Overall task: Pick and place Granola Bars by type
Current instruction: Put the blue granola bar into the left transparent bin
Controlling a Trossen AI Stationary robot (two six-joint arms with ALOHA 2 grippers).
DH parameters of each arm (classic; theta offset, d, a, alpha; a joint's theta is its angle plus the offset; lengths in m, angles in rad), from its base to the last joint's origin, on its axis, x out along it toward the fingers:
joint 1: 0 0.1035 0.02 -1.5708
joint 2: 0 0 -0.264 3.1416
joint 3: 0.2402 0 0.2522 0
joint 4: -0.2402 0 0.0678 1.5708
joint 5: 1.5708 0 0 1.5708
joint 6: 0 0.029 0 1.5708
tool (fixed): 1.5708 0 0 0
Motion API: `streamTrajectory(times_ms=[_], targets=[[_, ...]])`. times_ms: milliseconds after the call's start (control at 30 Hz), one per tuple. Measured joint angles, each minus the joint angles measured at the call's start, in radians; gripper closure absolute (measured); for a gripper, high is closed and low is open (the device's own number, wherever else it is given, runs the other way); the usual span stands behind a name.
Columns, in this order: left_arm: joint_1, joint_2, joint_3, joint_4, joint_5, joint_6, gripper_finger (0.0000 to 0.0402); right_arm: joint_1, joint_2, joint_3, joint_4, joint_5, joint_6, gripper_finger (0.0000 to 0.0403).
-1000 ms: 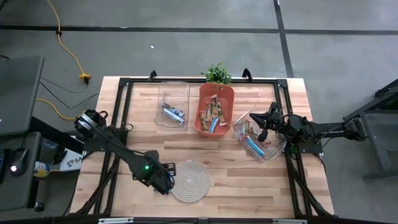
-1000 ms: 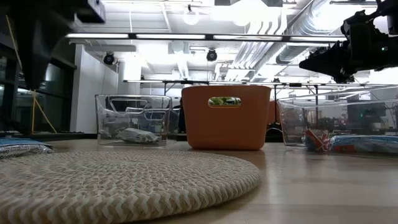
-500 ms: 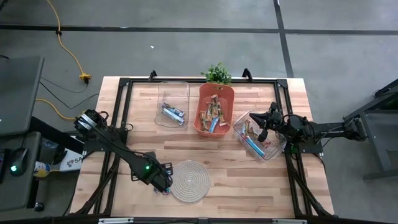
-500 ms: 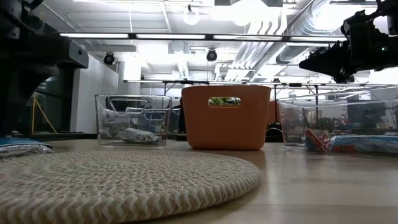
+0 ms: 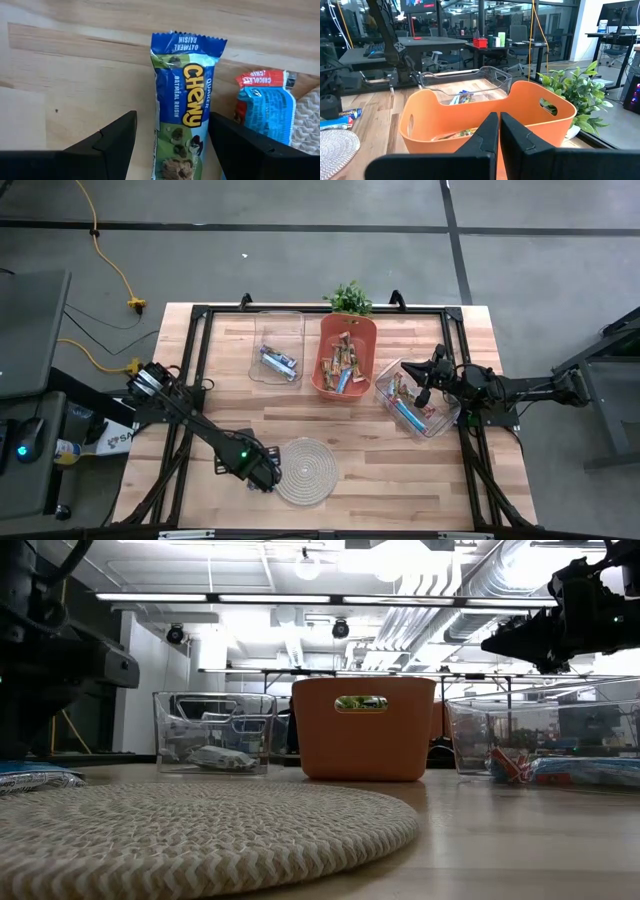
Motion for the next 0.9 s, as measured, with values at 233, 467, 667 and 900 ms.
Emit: streamTrajectory(times_ms=[233, 467, 667, 900], targets=[[0.0, 0.004, 0.0, 0.011, 0.001, 0.008, 0.0185, 0.0, 0.0, 0.0, 0.0, 0.0, 0.0, 0.0402], [0.0, 0.006, 0.0, 0.023, -0.002, 0.011, 0.0243, 0.0, 0.0, 0.0, -0.001, 0.0, 0.0, 0.0402], [0.0, 0.007, 0.001, 0.024, -0.002, 0.018, 0.0271, 0.0, 0.0, 0.0, -0.001, 0.0, 0.0, 0.0402], [0.001, -0.002, 0.001, 0.016, -0.002, 0.022, 0.0276, 0.0, 0.0, 0.0, -0.001, 0.0, 0.0, 0.0402]])
